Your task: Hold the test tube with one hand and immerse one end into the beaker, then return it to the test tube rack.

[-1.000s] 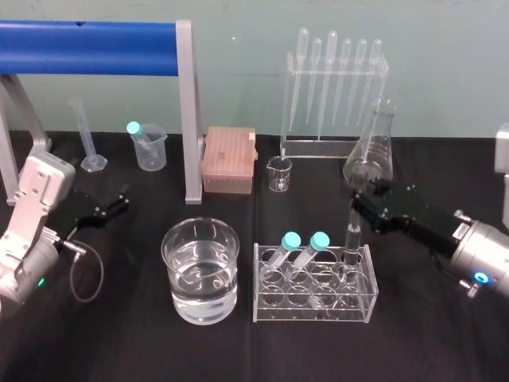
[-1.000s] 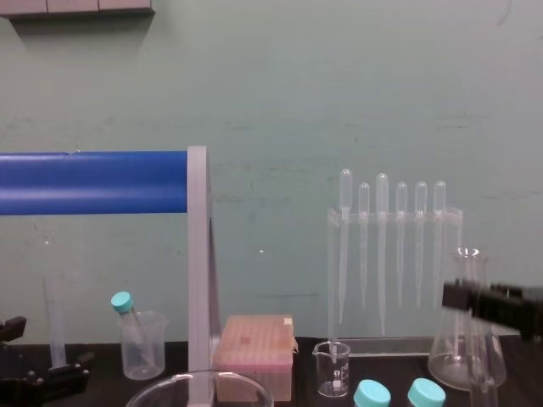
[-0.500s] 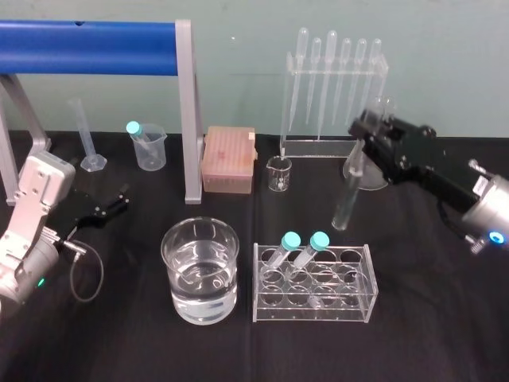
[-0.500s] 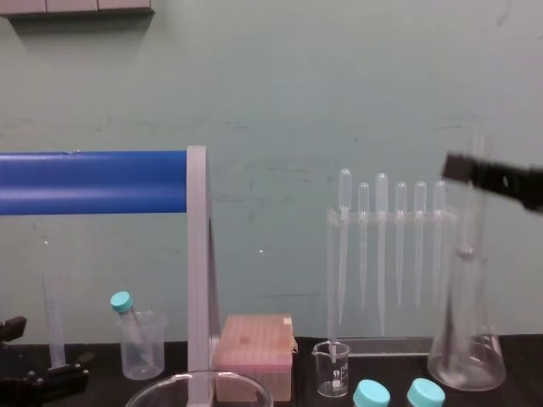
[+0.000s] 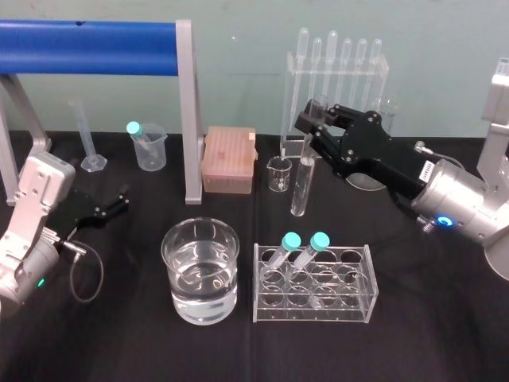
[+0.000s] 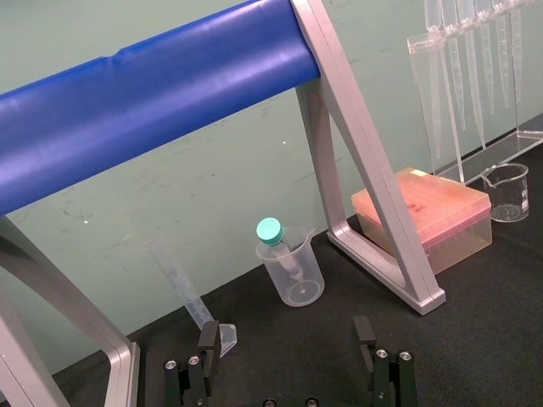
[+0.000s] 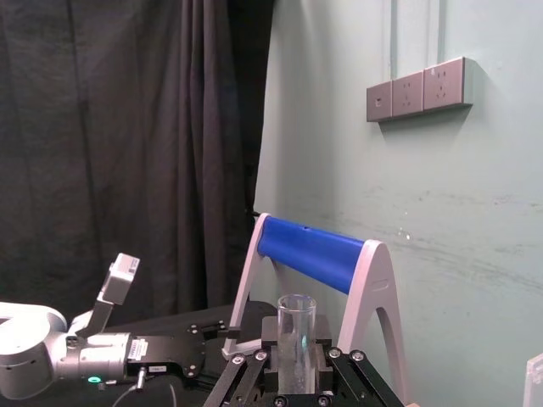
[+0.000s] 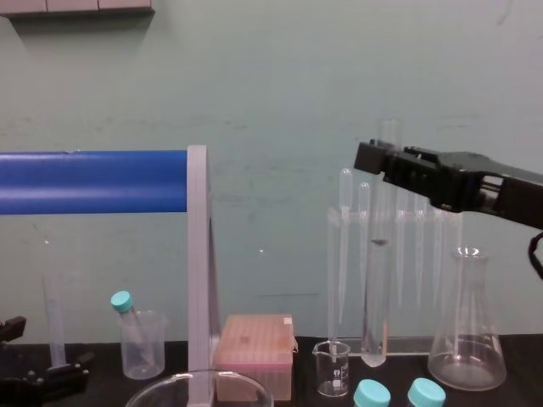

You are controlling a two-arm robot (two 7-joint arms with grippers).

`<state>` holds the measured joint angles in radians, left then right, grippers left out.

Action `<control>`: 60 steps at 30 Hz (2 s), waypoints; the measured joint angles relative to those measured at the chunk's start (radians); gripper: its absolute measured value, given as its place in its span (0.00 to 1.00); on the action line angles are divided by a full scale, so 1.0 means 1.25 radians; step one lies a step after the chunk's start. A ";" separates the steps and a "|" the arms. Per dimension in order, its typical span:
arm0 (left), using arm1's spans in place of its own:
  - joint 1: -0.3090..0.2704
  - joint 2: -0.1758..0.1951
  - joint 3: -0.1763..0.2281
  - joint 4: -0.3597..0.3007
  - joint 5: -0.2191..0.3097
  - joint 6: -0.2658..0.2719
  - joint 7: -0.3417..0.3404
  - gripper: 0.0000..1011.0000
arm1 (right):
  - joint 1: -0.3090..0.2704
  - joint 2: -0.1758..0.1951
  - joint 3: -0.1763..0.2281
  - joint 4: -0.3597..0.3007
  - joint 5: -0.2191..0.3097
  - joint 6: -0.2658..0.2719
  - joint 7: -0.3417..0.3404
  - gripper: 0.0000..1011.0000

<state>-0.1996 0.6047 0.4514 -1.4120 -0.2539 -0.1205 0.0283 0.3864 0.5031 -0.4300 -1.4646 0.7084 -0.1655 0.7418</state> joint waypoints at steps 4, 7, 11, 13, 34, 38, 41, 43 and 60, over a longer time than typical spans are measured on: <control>0.000 0.000 0.000 0.000 0.000 0.000 0.000 0.99 | 0.005 -0.005 -0.004 0.007 -0.004 -0.001 -0.001 0.23; 0.000 0.000 0.000 0.000 0.000 0.000 0.000 0.99 | 0.004 -0.004 -0.004 0.006 -0.004 -0.001 -0.001 0.23; 0.000 0.000 0.000 0.000 0.000 0.000 0.000 0.99 | 0.003 -0.003 -0.003 0.005 -0.003 -0.001 -0.001 0.23; 0.000 0.000 0.000 0.000 0.000 0.000 0.000 0.99 | 0.003 -0.002 -0.002 0.004 -0.003 -0.001 -0.001 0.23; 0.000 0.000 0.000 0.000 0.000 0.000 0.000 0.99 | 0.000 0.000 0.000 0.001 -0.001 0.000 -0.001 0.23; 0.000 0.000 0.000 0.000 0.000 0.000 0.000 0.99 | 0.000 0.000 0.000 0.000 -0.001 0.000 -0.001 0.23; 0.000 0.000 0.000 0.000 0.000 0.000 0.000 0.99 | 0.000 0.000 0.000 0.000 0.000 0.000 -0.001 0.23; 0.000 0.000 0.000 0.000 0.000 0.000 0.000 0.99 | 0.000 0.000 0.000 0.000 0.000 0.000 -0.001 0.23; 0.000 0.000 0.000 0.000 0.000 0.000 0.000 0.99 | 0.010 -0.009 -0.001 -0.031 0.017 -0.013 0.017 0.23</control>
<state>-0.1995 0.6047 0.4513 -1.4120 -0.2539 -0.1205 0.0283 0.3995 0.4914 -0.4319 -1.5039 0.7295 -0.1817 0.7634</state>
